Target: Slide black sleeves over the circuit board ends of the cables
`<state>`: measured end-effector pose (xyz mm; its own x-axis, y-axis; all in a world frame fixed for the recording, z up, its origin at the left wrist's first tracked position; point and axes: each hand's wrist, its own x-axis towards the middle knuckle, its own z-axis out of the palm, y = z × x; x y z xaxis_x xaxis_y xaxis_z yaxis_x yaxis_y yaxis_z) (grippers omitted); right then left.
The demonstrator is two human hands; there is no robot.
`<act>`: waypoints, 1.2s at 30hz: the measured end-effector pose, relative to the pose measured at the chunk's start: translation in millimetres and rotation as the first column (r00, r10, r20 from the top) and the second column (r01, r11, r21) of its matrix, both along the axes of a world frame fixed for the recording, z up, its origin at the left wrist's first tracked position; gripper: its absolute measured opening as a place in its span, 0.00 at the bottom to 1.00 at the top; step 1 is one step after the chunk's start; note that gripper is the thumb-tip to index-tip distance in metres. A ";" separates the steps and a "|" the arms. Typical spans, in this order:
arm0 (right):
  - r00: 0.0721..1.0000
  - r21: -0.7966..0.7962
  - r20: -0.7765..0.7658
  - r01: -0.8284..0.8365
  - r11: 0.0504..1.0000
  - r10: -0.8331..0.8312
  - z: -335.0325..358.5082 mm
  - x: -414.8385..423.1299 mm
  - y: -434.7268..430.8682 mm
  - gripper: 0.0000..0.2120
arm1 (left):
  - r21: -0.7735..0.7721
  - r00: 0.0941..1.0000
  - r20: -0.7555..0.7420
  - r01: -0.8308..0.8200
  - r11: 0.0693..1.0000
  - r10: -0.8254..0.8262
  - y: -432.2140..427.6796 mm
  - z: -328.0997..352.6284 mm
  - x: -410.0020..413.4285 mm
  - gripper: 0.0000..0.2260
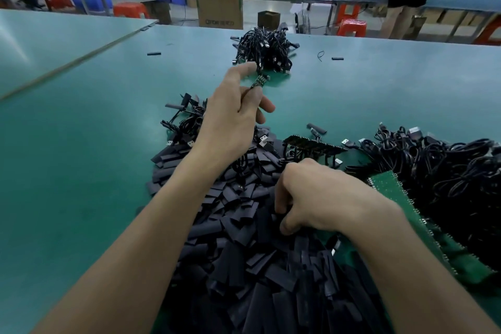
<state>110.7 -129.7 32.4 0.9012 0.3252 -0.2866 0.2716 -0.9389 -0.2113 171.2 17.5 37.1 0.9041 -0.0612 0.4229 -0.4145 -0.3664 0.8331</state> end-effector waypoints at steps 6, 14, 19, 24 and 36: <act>0.997 0.213 0.049 -0.064 0.975 0.054 10.4 6.9 -11.4 0.04 | -0.098 0.998 -0.019 0.061 0.993 -0.063 0.2 -1.2 -0.2 0.07; 0.861 0.760 0.362 -0.051 0.648 -0.357 18.8 13.6 -32.8 0.08 | -0.145 0.991 -0.015 0.130 0.981 -0.133 -1.9 -2.7 -5.1 0.03; 0.820 0.840 0.353 -0.066 0.538 -0.450 13.5 17.2 -35.5 0.11 | -0.105 0.987 -0.044 0.152 0.983 -0.157 -4.1 -3.1 -6.0 0.05; 0.810 0.890 0.322 -0.084 0.448 -0.489 11.9 20.0 -37.2 0.12 | -0.042 0.993 -0.042 0.107 0.993 -0.109 -3.7 -3.0 -6.1 0.05; 0.815 0.929 0.322 -0.175 0.325 -0.481 7.4 23.2 -35.1 0.08 | -0.095 0.984 -0.035 0.172 0.980 -0.176 -3.7 1.3 -9.3 0.06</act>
<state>133.9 -164.7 39.8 0.8359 -0.0947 0.5407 0.5026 -0.2641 -0.8232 161.9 13.9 38.4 0.9006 -0.1820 0.3946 -0.4279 -0.2130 0.8784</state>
